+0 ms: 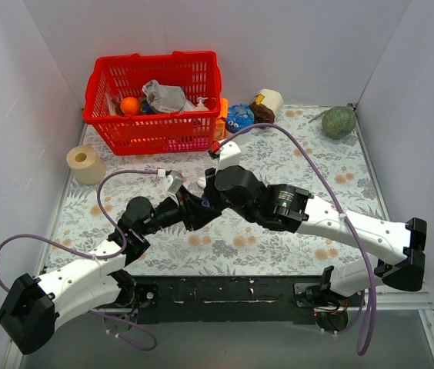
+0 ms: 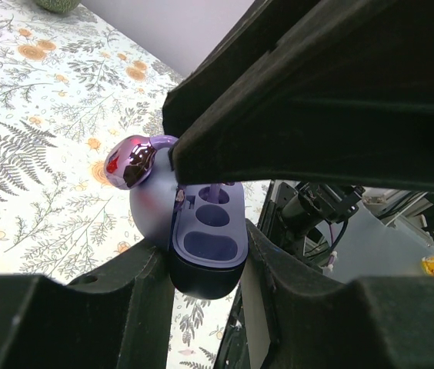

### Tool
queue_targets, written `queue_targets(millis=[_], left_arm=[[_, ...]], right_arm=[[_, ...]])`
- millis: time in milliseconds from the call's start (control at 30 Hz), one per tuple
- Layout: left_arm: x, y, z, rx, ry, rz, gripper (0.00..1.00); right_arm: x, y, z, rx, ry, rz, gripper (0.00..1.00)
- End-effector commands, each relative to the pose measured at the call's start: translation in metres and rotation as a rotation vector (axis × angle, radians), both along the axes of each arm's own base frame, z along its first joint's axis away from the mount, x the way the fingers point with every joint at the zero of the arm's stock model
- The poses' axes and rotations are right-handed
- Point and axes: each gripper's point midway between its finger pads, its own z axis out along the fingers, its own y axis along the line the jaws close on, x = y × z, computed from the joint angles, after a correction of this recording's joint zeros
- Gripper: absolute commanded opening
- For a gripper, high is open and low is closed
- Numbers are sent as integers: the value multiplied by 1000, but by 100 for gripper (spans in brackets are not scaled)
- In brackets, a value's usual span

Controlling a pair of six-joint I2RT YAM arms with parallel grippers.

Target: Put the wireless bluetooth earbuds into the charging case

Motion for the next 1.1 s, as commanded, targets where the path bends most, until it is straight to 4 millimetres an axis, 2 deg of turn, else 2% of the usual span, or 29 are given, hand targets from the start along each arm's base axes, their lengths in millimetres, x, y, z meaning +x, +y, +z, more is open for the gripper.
queue_targets(millis=[0, 300, 667, 733, 867, 1067], left_arm=[[-2, 1, 22, -30, -64, 0, 0], [-2, 2, 24, -32, -70, 4, 0], [-1, 2, 24, -33, -69, 7, 0], [-1, 1, 25, -33, -69, 5, 0], [-2, 1, 24, -31, -65, -1, 0], [-7, 0, 23, -32, -63, -28, 0]], right_arm=[[1, 0, 1, 22, -3, -4, 31], [1, -5, -5, 14, 10, -8, 28], [-5, -7, -14, 20, 36, 7, 6], [-5, -8, -12, 24, 34, 6, 1], [-4, -12, -7, 28, 26, -1, 1], [-5, -21, 15, 43, -33, 26, 1]])
